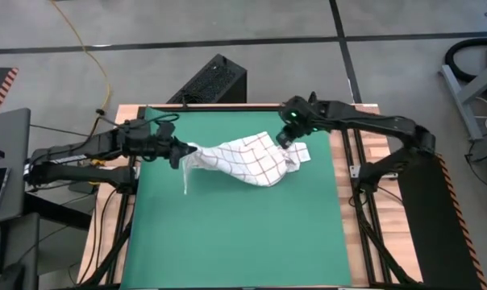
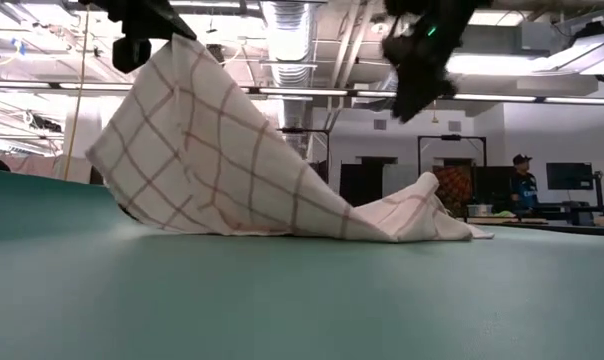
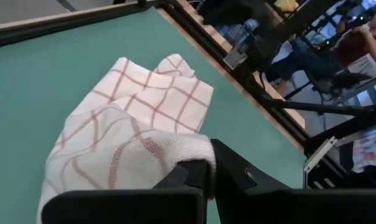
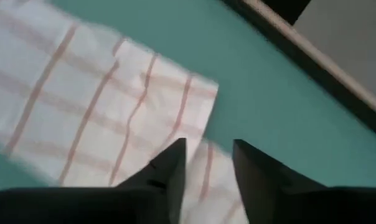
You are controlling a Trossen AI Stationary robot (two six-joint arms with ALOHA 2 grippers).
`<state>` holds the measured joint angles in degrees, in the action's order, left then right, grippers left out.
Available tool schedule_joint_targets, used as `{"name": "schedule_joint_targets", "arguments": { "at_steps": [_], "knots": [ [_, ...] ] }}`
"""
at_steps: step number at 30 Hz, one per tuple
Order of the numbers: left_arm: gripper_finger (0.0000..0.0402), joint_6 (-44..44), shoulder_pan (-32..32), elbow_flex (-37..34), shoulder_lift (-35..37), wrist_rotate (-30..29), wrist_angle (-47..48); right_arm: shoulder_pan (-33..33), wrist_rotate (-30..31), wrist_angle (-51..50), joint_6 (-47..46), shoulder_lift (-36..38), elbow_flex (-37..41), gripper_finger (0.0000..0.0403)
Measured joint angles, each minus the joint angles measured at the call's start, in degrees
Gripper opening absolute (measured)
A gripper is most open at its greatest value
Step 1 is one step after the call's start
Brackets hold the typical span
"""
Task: Roll towel
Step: Roll the white towel
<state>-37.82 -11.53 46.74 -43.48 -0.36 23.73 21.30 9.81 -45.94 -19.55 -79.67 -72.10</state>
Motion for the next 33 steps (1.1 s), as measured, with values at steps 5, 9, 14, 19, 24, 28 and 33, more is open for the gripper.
{"name": "schedule_joint_targets", "arguments": {
  "at_steps": [5, 9, 14, 19, 24, 28, 33],
  "knots": [
    [0.0, 0.11, 0.0, 0.0, -1.78, 0.15, 0.65, 3.3, -5.72, 6.0, 1.84, -8.09, 0.03, 0.0228],
    [0.0, 0.11, 0.0, 0.0, -2.69, 1.09, 1.44, 4.58, -8.23, 6.09, 2.0, -14.03, 0.14, 0.0248],
    [0.0, 0.11, 0.0, 0.0, -2.65, 1.4, 1.46, 5.21, -11.79, 7.13, 3.37, -19.37, 0.14, 0.0248],
    [0.0, 0.12, 0.0, 0.0, -2.65, 1.38, 1.89, 5.91, -12.95, 9.93, 4.48, -22.91, 0.12, 0.0248],
    [0.0, 0.11, 0.0, 0.0, -2.65, 1.18, 2.62, 7.43, -12.96, 11.12, 4.99, -25.28, 0.12, 0.0248],
    [0.0, 0.32, 0.0, 0.0, -2.65, 1.18, 2.62, 8.43, -15.7, 12.88, 5.07, -26.31, 0.12, 0.0248],
    [0.0, 1.08, -0.03, 0.0, -2.65, 0.89, 2.6, 8.58, -16.42, 14.01, 5.09, -27.51, 0.07, 0.0236]
  ]
}}
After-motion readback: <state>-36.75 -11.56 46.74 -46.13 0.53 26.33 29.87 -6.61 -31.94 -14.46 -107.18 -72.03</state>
